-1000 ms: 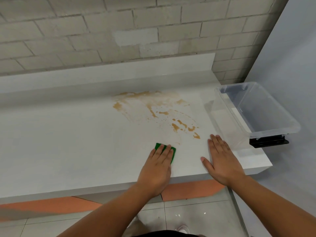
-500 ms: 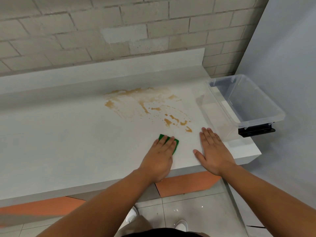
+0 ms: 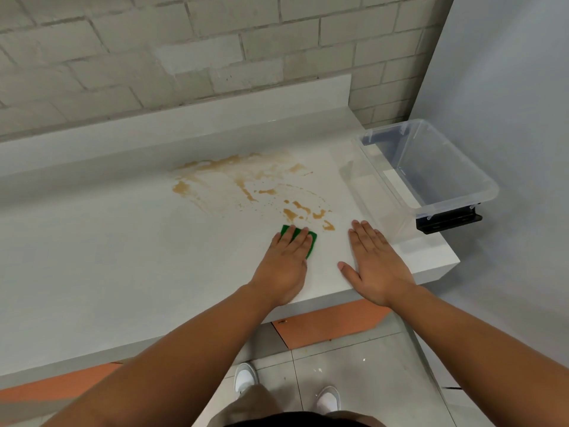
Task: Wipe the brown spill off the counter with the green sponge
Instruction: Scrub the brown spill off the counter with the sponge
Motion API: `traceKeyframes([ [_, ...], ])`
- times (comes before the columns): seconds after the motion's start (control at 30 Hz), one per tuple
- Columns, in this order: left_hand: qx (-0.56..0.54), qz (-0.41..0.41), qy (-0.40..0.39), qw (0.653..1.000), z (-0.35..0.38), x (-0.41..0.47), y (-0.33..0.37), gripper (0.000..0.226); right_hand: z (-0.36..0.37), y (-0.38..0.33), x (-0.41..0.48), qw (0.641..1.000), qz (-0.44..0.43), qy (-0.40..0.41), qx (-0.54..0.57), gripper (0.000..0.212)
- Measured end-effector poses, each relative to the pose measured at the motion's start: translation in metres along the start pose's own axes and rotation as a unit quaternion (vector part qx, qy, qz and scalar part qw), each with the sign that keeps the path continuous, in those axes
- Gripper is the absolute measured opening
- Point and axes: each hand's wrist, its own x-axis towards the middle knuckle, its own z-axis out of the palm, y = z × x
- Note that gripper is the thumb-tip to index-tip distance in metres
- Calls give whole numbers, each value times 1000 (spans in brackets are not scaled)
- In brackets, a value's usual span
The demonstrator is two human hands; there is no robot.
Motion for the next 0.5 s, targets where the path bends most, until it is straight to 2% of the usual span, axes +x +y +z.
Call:
traceKeyframes([
  [0.1,-32,103,-10,994,3,-20,-13,54,0,0,0,1000,-1,1,3,84],
  [0.17,-47,142,-17,989,2,-29,-35,56,-1,0,0,1000,-1,0,4,84],
  [0.27,-39,103,-23,994,-2,-13,-53,59,-3,-1,-1,1000,-1,-1,2,84],
  [0.4,-17,2,-13,1000,-6,30,-17,56,-3,-1,0,1000,2,0,-1,83],
  [0.5,-18,29,-1,999,-1,38,6,57,-2,-2,0,1000,0,6,-1,83],
])
